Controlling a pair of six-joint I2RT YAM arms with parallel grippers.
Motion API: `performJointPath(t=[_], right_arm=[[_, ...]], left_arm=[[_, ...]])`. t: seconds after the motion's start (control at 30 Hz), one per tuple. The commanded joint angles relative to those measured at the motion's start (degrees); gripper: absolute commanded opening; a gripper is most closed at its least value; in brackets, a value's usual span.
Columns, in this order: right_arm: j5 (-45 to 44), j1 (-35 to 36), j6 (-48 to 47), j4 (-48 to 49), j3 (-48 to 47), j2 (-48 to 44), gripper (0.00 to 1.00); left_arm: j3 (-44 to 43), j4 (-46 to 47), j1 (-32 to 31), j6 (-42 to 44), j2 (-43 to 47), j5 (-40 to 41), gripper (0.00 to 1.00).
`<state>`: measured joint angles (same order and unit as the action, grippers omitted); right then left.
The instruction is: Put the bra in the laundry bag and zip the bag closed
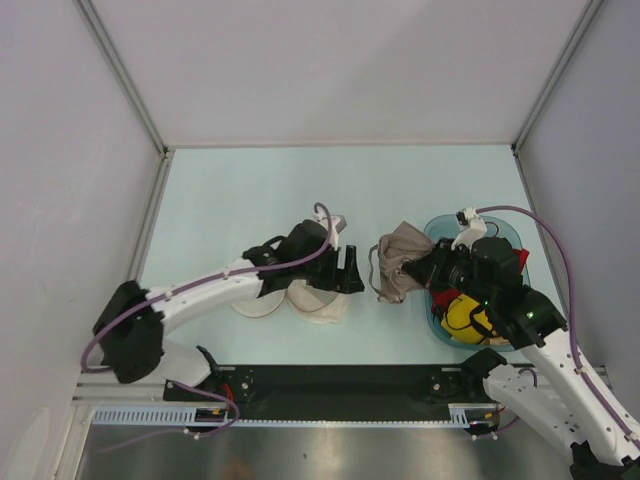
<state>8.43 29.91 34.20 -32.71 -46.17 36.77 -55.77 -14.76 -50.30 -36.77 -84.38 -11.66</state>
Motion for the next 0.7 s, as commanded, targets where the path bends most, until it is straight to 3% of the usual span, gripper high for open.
performJointPath(t=[0.0, 0.17, 0.27, 0.4, 0.53, 0.67], right_arm=[[0.36, -0.82, -2.99, -2.18, -3.48, 0.05, 0.0], [1.5, -1.08, -3.17, -1.83, -4.1, 1.19, 0.0], [5.0, -1.0, -2.38, 0.1, -3.75, 1.72, 0.0], [8.62, -0.65, -1.68, 2.38, -3.92, 3.12, 0.0], [10.03, -0.21, -1.67, 3.09, -5.24, 4.44, 0.0], [10.56, 0.76, -1.06, 3.61, -5.42, 5.24, 0.0]], left_arm=[[3.02, -4.74, 3.09, 1.88, 13.79, 5.33, 0.83], [11.19, -7.64, 14.16, 0.3, 24.25, 4.71, 0.61], [15.59, -8.53, 22.85, -1.02, 26.63, 6.48, 0.55], [18.59, -6.78, 26.39, -0.76, 21.12, 5.17, 0.52], [20.43, 0.24, 27.01, -0.58, 14.71, 1.83, 0.43], [21.14, 3.6, 27.1, 0.03, 10.21, 1.55, 0.42]])
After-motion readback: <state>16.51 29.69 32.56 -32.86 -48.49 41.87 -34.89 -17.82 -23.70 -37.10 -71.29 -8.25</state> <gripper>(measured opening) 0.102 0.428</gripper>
